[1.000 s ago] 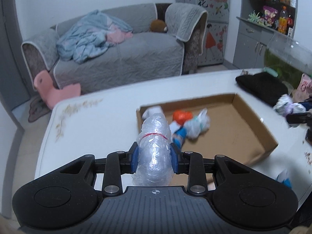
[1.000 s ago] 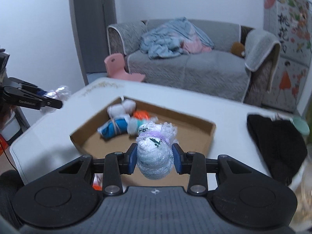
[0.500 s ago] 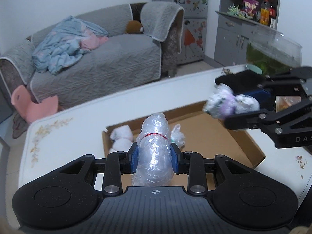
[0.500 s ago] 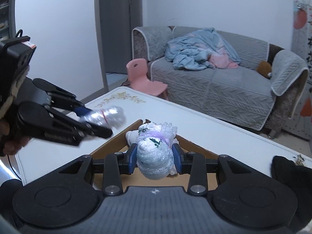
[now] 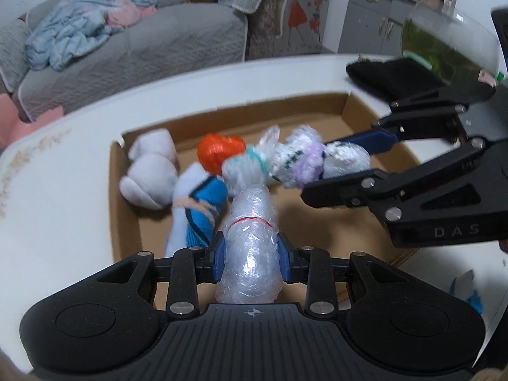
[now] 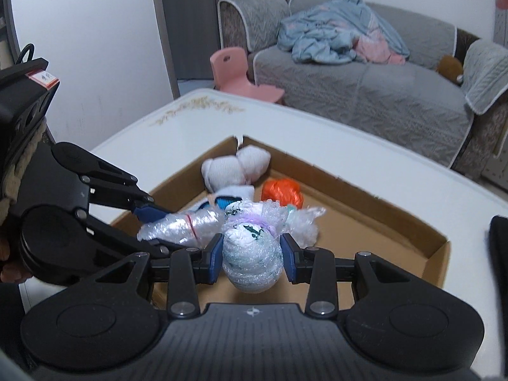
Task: Organize objects
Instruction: 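Lower both held bundles into the box among the others and open both grippers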
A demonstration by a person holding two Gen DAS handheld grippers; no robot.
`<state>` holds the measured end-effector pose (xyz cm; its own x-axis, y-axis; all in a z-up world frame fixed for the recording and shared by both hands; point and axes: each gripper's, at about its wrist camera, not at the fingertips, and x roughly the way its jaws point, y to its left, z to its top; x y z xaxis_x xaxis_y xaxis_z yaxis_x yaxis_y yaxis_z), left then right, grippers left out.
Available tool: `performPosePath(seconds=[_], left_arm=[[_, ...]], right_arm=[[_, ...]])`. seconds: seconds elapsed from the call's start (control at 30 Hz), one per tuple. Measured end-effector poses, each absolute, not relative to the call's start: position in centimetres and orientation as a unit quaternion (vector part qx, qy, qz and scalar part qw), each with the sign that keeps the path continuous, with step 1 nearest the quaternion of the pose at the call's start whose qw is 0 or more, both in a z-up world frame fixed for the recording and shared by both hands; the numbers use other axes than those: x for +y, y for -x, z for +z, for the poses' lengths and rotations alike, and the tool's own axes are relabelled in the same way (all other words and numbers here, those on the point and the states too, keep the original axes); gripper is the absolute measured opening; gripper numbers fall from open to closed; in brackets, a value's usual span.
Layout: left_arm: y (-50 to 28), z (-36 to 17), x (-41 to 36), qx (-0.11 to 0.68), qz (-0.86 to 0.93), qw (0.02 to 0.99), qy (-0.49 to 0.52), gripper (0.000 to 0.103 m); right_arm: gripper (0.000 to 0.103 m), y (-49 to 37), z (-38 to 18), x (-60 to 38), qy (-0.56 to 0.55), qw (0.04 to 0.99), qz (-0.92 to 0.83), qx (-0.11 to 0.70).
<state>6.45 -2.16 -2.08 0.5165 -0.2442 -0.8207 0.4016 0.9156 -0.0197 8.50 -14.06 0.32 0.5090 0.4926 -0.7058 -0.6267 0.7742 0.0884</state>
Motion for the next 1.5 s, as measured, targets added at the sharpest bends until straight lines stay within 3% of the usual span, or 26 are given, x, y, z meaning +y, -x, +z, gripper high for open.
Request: performPosePath(seconds=[0.7, 1.03, 1.13, 1.2, 1.5], left_arm=[[-6.7, -4.9, -0.3, 0.462, -0.084, 0.878, -0.094, 0.041], [-6.3, -4.9, -0.8, 0.451, -0.070, 0.880, -0.131, 0.057], [-6.0, -4.8, -1.2, 0.445, -0.070, 0.881, -0.143, 0.066], [-5.8, -4.7, -1.4, 0.441, -0.067, 0.882, -0.151, 0.068], [-5.4, -3.8, -1.4, 0.433, -0.064, 0.884, -0.163, 0.073]], right_arm=[[0.036, -9.5, -3.2, -11.3, 0.111, 0.836, 0.349, 0.409], [0.037, -9.8, -3.6, -11.0, 0.127, 0.826, 0.355, 0.420], [0.045, -9.7, -3.4, -11.2, 0.128, 0.827, 0.354, 0.419], [0.051, -9.7, -3.2, -11.3, 0.127, 0.826, 0.354, 0.419], [0.052, -9.5, -2.6, -11.2, 0.129, 0.827, 0.356, 0.416]])
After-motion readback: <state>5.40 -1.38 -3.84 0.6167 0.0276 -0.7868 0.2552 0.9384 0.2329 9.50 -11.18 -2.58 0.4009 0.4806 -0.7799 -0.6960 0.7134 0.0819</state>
